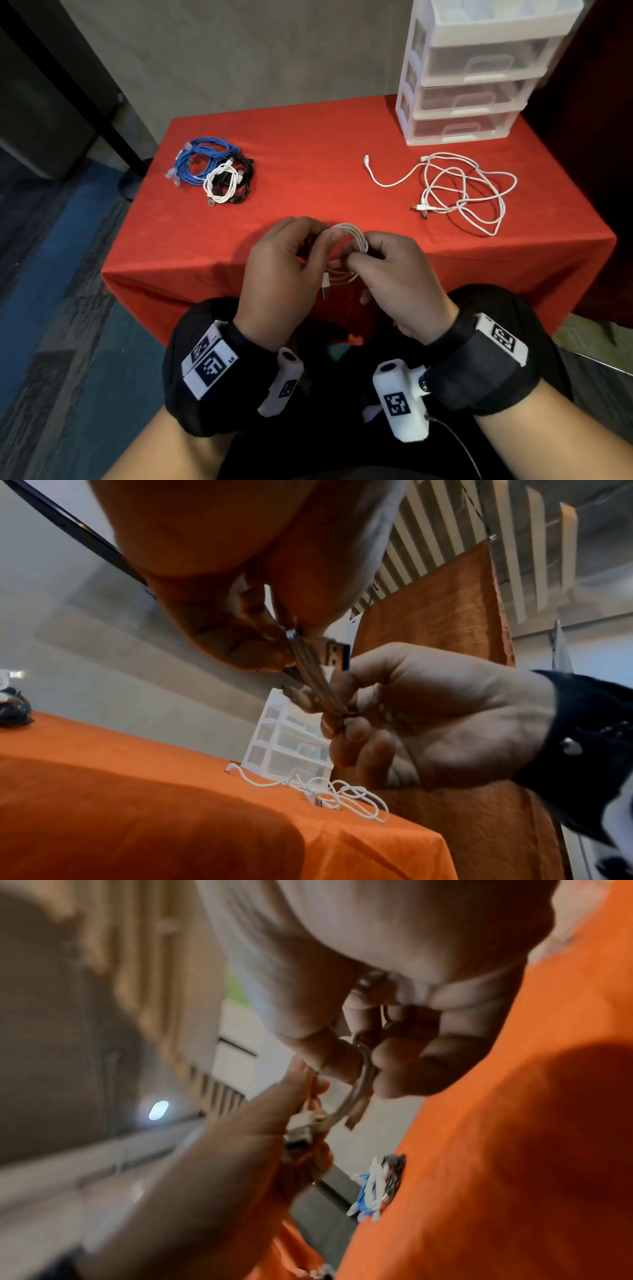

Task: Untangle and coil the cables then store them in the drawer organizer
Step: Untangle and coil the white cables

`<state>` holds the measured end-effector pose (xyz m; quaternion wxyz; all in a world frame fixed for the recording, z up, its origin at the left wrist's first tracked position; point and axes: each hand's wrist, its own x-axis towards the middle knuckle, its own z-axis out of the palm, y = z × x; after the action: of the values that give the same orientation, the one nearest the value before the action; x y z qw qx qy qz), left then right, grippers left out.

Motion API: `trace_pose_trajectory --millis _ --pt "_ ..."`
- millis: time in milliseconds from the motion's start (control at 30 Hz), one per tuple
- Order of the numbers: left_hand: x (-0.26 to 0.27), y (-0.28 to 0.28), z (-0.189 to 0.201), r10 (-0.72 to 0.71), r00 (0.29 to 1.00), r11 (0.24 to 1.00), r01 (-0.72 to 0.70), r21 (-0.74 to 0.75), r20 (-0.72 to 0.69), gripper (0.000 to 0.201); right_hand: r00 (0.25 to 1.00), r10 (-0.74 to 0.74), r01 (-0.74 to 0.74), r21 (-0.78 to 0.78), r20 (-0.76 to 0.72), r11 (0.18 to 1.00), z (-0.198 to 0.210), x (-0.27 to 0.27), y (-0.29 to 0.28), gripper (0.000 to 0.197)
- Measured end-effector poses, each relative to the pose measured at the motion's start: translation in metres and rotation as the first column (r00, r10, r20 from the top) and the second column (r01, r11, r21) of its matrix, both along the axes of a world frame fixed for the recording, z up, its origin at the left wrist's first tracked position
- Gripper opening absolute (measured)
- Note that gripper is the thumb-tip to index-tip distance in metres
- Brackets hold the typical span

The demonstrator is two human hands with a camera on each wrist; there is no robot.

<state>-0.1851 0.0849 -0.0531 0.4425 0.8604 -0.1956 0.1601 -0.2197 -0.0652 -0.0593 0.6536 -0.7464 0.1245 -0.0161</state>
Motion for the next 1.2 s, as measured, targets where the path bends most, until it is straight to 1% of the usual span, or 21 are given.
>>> trace_pose_trajectory --millis 33,67,133,233,333,467,567,633,733,800,867,933,1000,1067,1133,1200 --pt "0.001 0.001 -0.001 -0.010 0.999 1.000 0.010 0.016 0.037 0.013 1.000 0.019 -0.019 -0.049 0.001 0.999 0.001 0.000 -0.001 0.015" --pt "0.001 0.002 -0.001 -0.021 0.998 0.999 0.019 0.028 0.066 0.011 0.999 0.048 -0.049 -0.046 -0.023 0.998 0.001 0.001 -0.003 0.014" --pt "0.003 0.005 -0.003 -0.039 0.994 0.998 0.034 0.043 0.106 0.007 0.988 0.113 -0.106 0.075 -0.102 0.992 0.002 0.002 -0.006 0.013" --pt "0.004 0.008 -0.006 -0.066 0.989 0.996 0.057 0.068 0.135 0.005 0.973 0.152 -0.105 0.248 -0.177 0.963 0.003 -0.001 -0.007 0.012" --pt "0.005 0.007 -0.007 -0.129 0.983 0.991 0.123 0.059 0.132 0.009 0.970 0.167 -0.098 0.343 -0.178 0.934 0.001 -0.004 -0.006 0.016" --pt "0.005 0.009 -0.004 -0.231 0.968 0.973 0.230 0.020 0.101 0.013 0.965 0.217 -0.141 0.402 -0.150 0.905 -0.002 -0.006 -0.008 0.018" --pt "0.005 0.010 -0.001 -0.258 0.962 0.966 0.258 0.010 0.089 0.008 0.970 0.209 -0.128 0.468 -0.125 0.874 -0.003 -0.006 -0.007 0.019" --pt "0.007 0.009 0.000 -0.261 0.961 0.965 0.261 0.013 0.089 0.008 0.976 0.186 -0.106 0.491 -0.116 0.865 -0.003 -0.006 -0.005 0.019" --pt "0.011 0.009 0.001 -0.279 0.956 0.960 0.278 0.027 0.088 0.007 0.982 0.158 -0.084 0.506 -0.104 0.859 -0.005 -0.006 -0.003 0.019" --pt "0.011 0.009 0.001 -0.291 0.953 0.957 0.291 0.011 0.080 0.006 0.985 0.148 -0.082 0.500 -0.092 0.862 -0.007 -0.006 -0.005 0.018" --pt "0.010 0.009 0.001 -0.305 0.952 0.950 0.304 -0.075 0.011 0.007 0.985 0.154 -0.097 0.498 -0.075 0.862 -0.007 -0.006 -0.007 0.018" --pt "0.008 0.009 0.002 -0.336 0.936 0.931 0.313 -0.186 -0.106 0.009 0.985 0.168 -0.121 0.493 -0.051 0.862 -0.005 -0.007 -0.010 0.015" --pt "0.008 0.010 0.002 -0.362 0.917 0.915 0.315 -0.253 -0.167 0.012 0.978 0.206 -0.174 0.469 -0.018 0.866 -0.003 -0.009 -0.012 0.017" --pt "0.008 0.010 0.002 -0.369 0.911 0.908 0.310 -0.283 -0.185 0.014 0.961 0.278 -0.260 0.395 0.013 0.881 0.000 -0.009 -0.014 0.019" --pt "0.008 0.010 0.001 -0.365 0.911 0.907 0.302 -0.294 -0.191 0.013 0.937 0.350 -0.336 0.297 0.007 0.894 0.002 -0.008 -0.018 0.020" --pt "0.007 0.008 -0.002 -0.360 0.913 0.905 0.292 -0.310 -0.190 0.013 0.913 0.408 -0.389 0.270 -0.016 0.881 0.006 -0.004 -0.024 0.019"
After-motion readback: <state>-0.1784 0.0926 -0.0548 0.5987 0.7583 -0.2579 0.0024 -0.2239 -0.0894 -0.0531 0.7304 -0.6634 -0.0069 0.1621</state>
